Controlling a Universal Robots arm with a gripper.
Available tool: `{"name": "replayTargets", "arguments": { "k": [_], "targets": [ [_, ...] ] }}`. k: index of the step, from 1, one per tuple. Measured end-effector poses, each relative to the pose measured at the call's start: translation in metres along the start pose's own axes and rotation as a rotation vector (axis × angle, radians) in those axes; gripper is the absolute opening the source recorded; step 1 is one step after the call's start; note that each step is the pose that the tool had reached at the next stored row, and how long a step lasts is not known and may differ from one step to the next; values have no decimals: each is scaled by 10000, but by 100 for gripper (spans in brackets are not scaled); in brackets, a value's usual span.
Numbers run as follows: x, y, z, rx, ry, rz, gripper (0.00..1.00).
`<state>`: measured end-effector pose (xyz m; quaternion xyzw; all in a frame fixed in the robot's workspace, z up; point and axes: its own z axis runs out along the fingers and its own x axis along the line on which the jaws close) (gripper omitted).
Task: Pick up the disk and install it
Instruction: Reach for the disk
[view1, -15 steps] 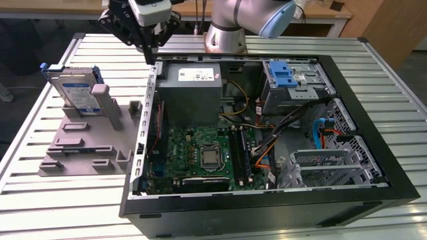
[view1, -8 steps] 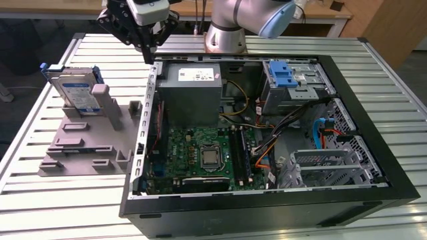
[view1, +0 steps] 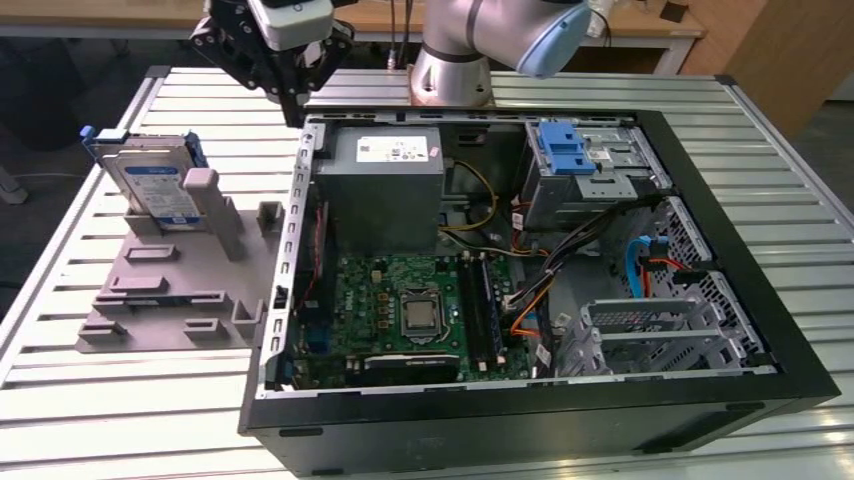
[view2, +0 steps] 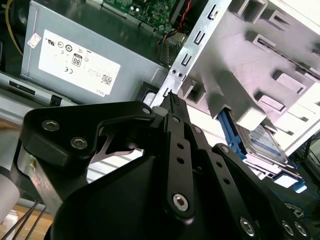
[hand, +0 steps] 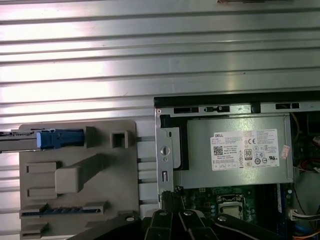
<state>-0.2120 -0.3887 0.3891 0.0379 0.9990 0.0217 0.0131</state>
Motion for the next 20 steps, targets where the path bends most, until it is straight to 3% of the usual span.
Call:
{"name": "replayTargets", "arguments": {
  "k": [20],
  "targets": [
    [154, 23, 1, 1, 1, 0, 11]
  ]
}}
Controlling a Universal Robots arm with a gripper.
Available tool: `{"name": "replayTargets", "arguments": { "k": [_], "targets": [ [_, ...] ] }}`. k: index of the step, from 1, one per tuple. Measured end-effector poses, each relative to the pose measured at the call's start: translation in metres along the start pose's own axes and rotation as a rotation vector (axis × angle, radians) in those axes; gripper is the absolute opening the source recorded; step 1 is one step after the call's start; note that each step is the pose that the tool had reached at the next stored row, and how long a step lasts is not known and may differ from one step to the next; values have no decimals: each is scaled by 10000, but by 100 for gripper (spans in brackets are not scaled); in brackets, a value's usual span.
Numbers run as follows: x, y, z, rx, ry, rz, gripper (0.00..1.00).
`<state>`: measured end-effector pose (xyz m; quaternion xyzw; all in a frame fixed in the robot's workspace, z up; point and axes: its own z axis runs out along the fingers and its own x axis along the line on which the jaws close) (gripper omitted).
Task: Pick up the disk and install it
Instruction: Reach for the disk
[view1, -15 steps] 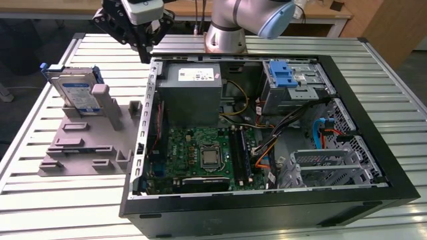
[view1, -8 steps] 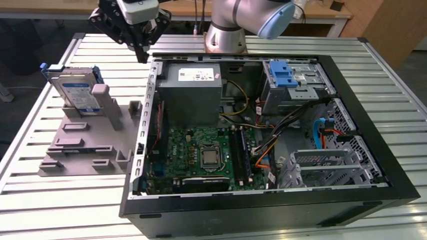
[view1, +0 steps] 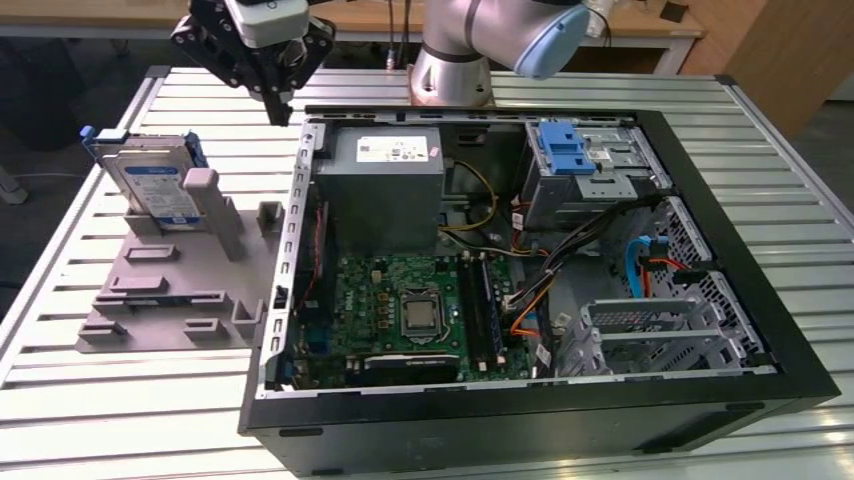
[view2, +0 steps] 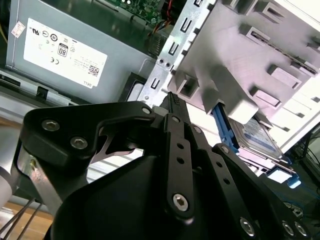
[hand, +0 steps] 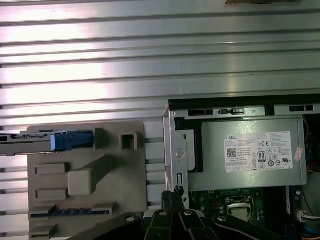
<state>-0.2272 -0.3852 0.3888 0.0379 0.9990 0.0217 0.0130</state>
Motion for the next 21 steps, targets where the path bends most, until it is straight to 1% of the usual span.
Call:
{"name": "replayTargets", "arguments": {
  "k": [21],
  "targets": [
    [145, 31, 6, 0, 0, 0, 11]
  ]
}}
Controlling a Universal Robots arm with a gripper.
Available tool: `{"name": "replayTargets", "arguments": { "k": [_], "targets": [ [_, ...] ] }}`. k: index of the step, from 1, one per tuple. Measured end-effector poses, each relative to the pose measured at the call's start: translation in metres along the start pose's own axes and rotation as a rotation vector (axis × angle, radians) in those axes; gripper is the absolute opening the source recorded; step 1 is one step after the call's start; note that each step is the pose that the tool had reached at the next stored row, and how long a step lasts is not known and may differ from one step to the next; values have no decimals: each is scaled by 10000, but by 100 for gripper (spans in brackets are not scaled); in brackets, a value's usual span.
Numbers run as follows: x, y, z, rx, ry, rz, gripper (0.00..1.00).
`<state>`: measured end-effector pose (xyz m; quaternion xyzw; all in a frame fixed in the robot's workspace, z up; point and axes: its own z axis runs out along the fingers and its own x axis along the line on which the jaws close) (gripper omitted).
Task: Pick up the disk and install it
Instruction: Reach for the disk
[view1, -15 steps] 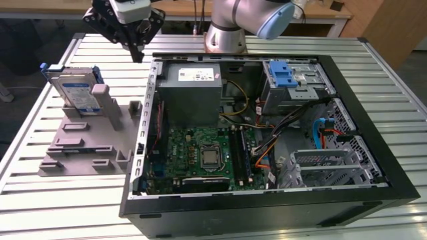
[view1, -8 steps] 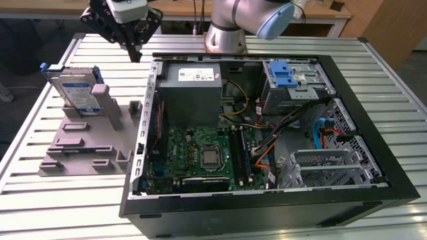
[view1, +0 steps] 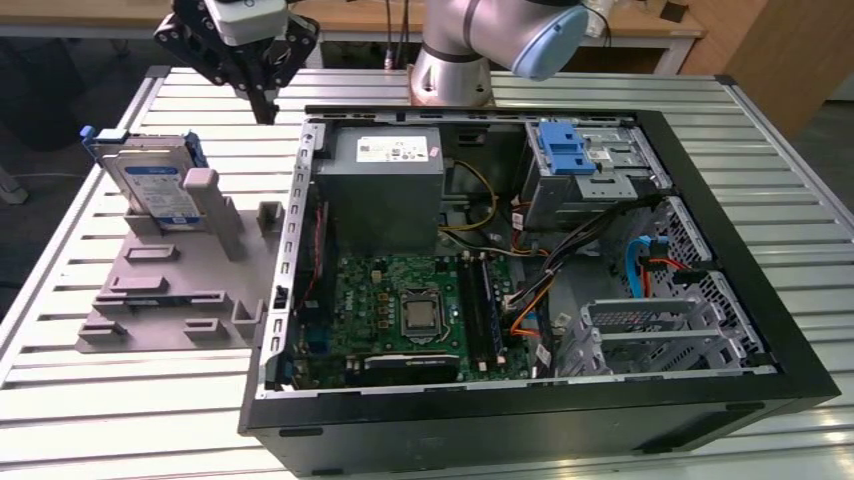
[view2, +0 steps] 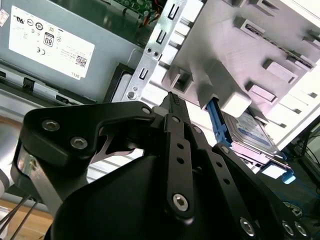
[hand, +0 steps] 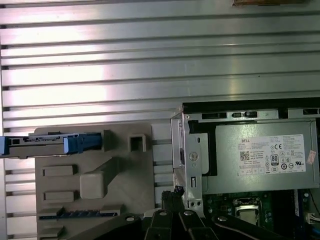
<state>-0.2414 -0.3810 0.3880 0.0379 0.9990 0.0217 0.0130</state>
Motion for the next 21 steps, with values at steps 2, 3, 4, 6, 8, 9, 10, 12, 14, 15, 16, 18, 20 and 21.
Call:
{"name": "replayTargets", "arguments": {
  "k": [2, 3, 4, 6, 8, 9, 10, 12, 14, 15, 16, 18, 20, 21],
  "targets": [
    [12, 4, 1, 0, 0, 0, 11],
    [19, 7, 2, 0, 0, 0, 11],
    [26, 10, 2, 0, 0, 0, 11],
    [40, 15, 4, -1, -1, 0, 11],
    [56, 19, 5, -1, 0, 0, 11],
    [64, 20, 5, 0, 0, 0, 11],
    [72, 22, 5, 0, 0, 0, 11],
    [89, 24, 6, 0, 0, 0, 11],
    [107, 28, 7, 0, 0, 0, 11],
    [116, 29, 8, -1, -1, 0, 11],
    [125, 31, 9, 0, -1, 0, 11],
    [144, 36, 9, 0, 0, -1, 11],
    [165, 43, 11, -1, -1, 0, 11],
    [178, 48, 12, -1, -1, 0, 11]
  ]
}}
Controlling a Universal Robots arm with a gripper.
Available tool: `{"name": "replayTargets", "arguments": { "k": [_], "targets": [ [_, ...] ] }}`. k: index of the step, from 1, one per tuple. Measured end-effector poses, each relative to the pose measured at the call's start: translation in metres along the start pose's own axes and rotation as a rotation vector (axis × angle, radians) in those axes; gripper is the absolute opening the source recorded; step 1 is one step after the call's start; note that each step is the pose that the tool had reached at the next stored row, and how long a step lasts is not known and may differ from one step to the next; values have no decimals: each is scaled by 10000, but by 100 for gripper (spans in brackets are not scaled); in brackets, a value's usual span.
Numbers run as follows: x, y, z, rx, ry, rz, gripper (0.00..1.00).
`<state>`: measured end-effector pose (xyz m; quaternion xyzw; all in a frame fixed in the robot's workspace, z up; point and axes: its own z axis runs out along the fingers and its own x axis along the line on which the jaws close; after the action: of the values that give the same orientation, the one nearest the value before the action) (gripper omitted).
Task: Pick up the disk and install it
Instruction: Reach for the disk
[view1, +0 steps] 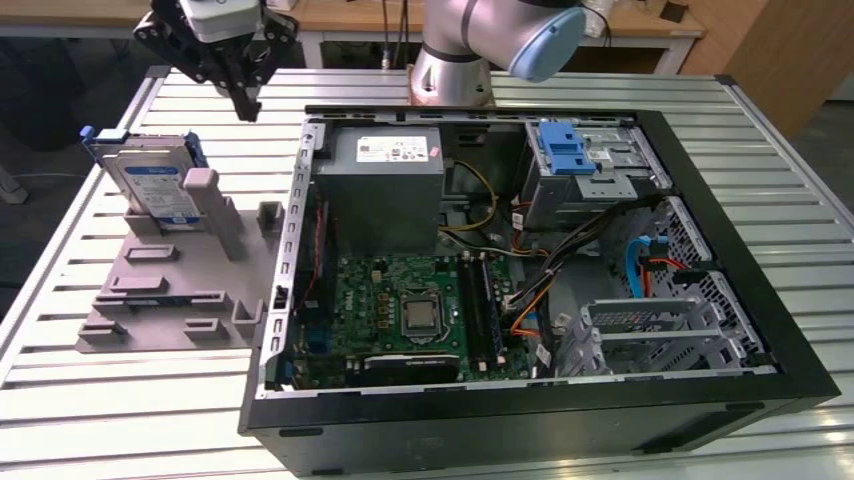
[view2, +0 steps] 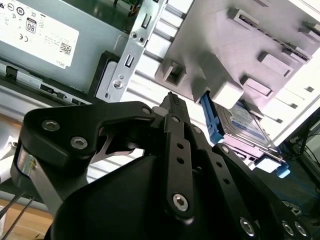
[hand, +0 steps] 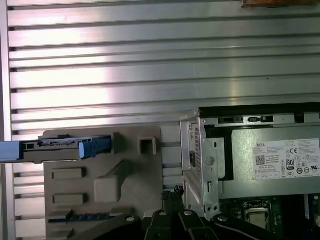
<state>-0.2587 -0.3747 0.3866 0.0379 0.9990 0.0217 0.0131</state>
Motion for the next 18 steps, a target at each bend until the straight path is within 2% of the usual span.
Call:
{"name": "replayTargets", "arguments": {
  "k": [6, 12, 18],
  "targets": [
    [95, 53, 4, 1, 1, -1, 11],
    [182, 75, 8, 1, 1, -1, 11],
    [201, 76, 9, 0, 0, -1, 11]
  ]
}}
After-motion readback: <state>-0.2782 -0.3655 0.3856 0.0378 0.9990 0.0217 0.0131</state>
